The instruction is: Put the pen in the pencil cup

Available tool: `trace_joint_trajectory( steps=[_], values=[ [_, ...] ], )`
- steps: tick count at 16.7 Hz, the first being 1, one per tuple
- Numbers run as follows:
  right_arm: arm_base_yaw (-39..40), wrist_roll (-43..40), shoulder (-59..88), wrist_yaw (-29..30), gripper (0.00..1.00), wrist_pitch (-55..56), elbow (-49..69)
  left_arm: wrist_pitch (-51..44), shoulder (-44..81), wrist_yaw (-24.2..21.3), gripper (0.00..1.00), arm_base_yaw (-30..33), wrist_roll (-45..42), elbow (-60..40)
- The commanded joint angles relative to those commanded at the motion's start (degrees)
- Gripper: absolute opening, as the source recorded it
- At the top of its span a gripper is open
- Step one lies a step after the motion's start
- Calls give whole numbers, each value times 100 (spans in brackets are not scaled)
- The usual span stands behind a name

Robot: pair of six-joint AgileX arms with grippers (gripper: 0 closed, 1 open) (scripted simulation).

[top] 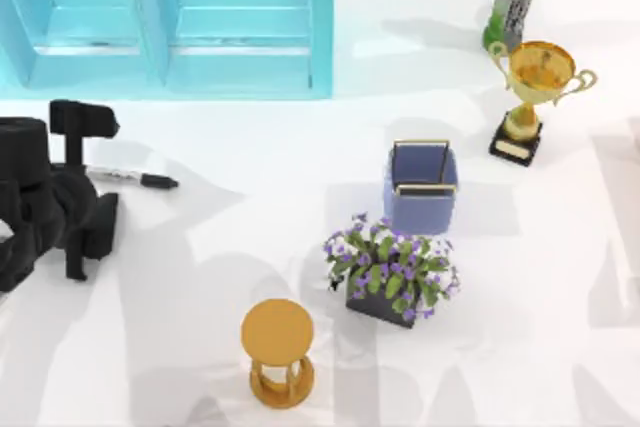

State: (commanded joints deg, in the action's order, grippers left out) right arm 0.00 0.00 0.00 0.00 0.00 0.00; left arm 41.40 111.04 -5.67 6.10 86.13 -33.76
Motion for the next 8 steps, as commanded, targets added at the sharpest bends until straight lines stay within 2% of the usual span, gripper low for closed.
trace_joint_trajectory(
  steps=[4, 8],
  values=[
    [0, 0, 0, 0, 100, 0, 0, 326, 935, 47, 100, 75, 31, -618],
    [0, 0, 0, 0, 100, 0, 0, 366, 1042, 53, 100, 85, 40, -703]
  ],
)
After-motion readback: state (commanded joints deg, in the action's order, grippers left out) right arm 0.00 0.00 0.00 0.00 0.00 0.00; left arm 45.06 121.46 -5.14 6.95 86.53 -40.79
